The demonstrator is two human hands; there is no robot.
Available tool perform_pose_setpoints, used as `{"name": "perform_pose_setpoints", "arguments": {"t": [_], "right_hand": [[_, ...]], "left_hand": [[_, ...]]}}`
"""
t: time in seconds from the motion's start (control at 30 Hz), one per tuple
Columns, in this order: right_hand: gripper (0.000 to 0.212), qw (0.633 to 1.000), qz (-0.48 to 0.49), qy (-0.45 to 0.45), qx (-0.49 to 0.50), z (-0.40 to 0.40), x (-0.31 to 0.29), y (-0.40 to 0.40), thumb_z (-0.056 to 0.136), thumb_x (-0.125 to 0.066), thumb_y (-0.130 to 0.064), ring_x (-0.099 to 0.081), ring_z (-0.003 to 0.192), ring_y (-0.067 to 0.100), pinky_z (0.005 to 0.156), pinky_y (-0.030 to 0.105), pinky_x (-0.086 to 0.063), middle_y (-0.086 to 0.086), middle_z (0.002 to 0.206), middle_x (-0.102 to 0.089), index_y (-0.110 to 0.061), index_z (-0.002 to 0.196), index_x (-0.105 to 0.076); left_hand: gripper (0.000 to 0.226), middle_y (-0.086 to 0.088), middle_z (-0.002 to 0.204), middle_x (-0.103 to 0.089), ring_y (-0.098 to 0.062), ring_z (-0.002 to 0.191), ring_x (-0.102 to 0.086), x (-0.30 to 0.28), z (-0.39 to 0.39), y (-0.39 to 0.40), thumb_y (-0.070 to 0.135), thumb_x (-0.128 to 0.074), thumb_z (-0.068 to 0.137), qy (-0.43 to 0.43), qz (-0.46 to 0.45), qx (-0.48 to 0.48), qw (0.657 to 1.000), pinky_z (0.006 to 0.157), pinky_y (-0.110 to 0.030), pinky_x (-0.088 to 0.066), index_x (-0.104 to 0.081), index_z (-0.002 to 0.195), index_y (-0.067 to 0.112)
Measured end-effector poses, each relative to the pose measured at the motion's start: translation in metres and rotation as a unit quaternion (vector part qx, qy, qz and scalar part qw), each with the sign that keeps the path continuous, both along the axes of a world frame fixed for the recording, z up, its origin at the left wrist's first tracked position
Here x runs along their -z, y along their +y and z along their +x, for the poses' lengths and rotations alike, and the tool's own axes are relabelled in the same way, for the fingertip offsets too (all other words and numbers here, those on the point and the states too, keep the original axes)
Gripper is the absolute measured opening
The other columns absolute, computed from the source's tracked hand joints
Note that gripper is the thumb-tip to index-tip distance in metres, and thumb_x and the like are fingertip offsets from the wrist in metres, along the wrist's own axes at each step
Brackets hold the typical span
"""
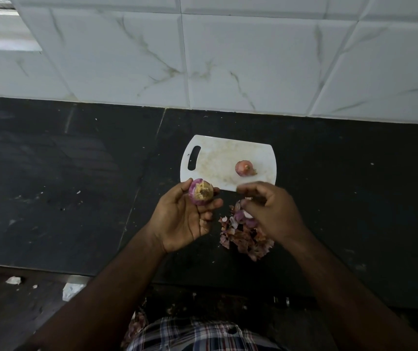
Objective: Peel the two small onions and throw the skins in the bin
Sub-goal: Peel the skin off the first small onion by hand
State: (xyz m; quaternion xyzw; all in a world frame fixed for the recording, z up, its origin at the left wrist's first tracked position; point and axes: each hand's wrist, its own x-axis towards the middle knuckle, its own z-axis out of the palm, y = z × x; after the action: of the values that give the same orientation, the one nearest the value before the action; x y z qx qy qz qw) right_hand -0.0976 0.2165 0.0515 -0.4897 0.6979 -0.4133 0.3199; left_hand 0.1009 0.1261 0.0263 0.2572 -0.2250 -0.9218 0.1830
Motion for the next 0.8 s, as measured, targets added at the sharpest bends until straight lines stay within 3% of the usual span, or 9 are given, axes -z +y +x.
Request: {"name": "perform_pose_setpoints", "arguments": {"t": [0.07,0.13,0.23,0.33,0.4,0.47,0.63,0.8], "right_hand": [[0.028,0.998,-0.044,-0.021,-0.029,0.011,-0.018,-0.012,0.091,-0.068,-0.014,-0.067,0.098,-0.002,0.088,0.022,-0.056,-0.012,0.108,-0.072,-0.022,0.118,-0.07],[0.029,0.996,-0.059,-0.003,-0.059,0.021,-0.032,-0.025,0.092,-0.067,-0.019,-0.066,0.101,-0.001,0.084,0.014,-0.054,-0.01,0.111,-0.072,-0.02,0.121,-0.068],[0.03,0.994,-0.029,0.069,-0.079,0.03,-0.04,-0.039,0.091,-0.068,-0.018,-0.065,0.093,0.001,0.066,0.005,-0.05,-0.006,0.108,-0.072,-0.019,0.121,-0.068],[0.031,0.99,-0.027,0.113,-0.085,0.032,-0.04,-0.042,0.086,-0.072,-0.011,-0.066,0.087,0.002,0.075,0.014,-0.055,-0.005,0.097,-0.072,-0.019,0.115,-0.07],[0.031,0.99,-0.033,0.099,-0.095,0.034,-0.041,-0.04,0.083,-0.074,-0.009,-0.065,0.082,-0.002,0.073,0.012,-0.053,-0.01,0.09,-0.07,-0.02,0.112,-0.071],[0.028,0.988,-0.039,0.095,-0.119,0.037,-0.042,-0.034,0.084,-0.073,-0.01,-0.063,0.083,-0.007,0.072,0.008,-0.051,-0.013,0.087,-0.069,-0.021,0.11,-0.071],[0.021,0.982,-0.072,0.07,-0.161,0.035,-0.032,-0.021,0.086,-0.071,-0.01,-0.067,0.093,-0.001,0.083,0.017,-0.054,-0.011,0.095,-0.072,-0.02,0.104,-0.07],[0.028,0.979,-0.054,0.113,-0.162,0.022,-0.02,-0.014,0.085,-0.068,-0.004,-0.062,0.094,-0.008,0.078,0.004,-0.043,-0.019,0.094,-0.068,-0.023,0.106,-0.074]], "left_hand": [[0.052,-0.012,0.092,-0.067,-0.014,0.062,-0.052,-0.002,-0.005,0.001,0.052,-0.044,0.096,-0.026,-0.012,0.004,1.0,0.051,-0.023,-0.045,-0.069,0.108,0.007],[0.048,-0.013,0.088,-0.065,-0.014,0.06,-0.052,-0.005,-0.009,0.003,0.052,-0.05,0.095,-0.05,-0.025,0.004,0.998,0.049,-0.021,-0.046,-0.07,0.103,0.009],[0.046,-0.014,0.084,-0.066,-0.013,0.058,-0.055,-0.008,-0.014,0.004,0.052,-0.052,0.095,-0.093,-0.049,-0.001,0.994,0.05,-0.021,-0.047,-0.07,0.104,0.01],[0.043,-0.012,0.084,-0.067,-0.013,0.058,-0.058,-0.006,-0.017,0.005,0.049,-0.059,0.093,-0.14,-0.07,-0.035,0.987,0.051,-0.019,-0.049,-0.069,0.105,0.009],[0.039,-0.009,0.085,-0.067,-0.012,0.061,-0.059,-0.005,-0.017,0.005,0.045,-0.063,0.092,-0.158,-0.08,-0.067,0.982,0.051,-0.019,-0.051,-0.069,0.107,0.009],[0.033,-0.006,0.082,-0.068,-0.012,0.063,-0.061,-0.007,-0.017,0.006,0.039,-0.058,0.097,-0.159,-0.079,-0.093,0.98,0.052,-0.018,-0.051,-0.073,0.102,0.01],[0.034,-0.006,0.08,-0.067,-0.012,0.065,-0.06,-0.009,-0.012,0.001,0.043,-0.057,0.097,-0.162,-0.055,-0.14,0.975,0.058,-0.021,-0.05,-0.074,0.092,0.013],[0.033,-0.008,0.083,-0.069,-0.013,0.064,-0.06,-0.01,-0.008,-0.002,0.041,-0.059,0.095,-0.159,-0.034,-0.128,0.978,0.056,-0.021,-0.049,-0.069,0.101,0.011]]}}
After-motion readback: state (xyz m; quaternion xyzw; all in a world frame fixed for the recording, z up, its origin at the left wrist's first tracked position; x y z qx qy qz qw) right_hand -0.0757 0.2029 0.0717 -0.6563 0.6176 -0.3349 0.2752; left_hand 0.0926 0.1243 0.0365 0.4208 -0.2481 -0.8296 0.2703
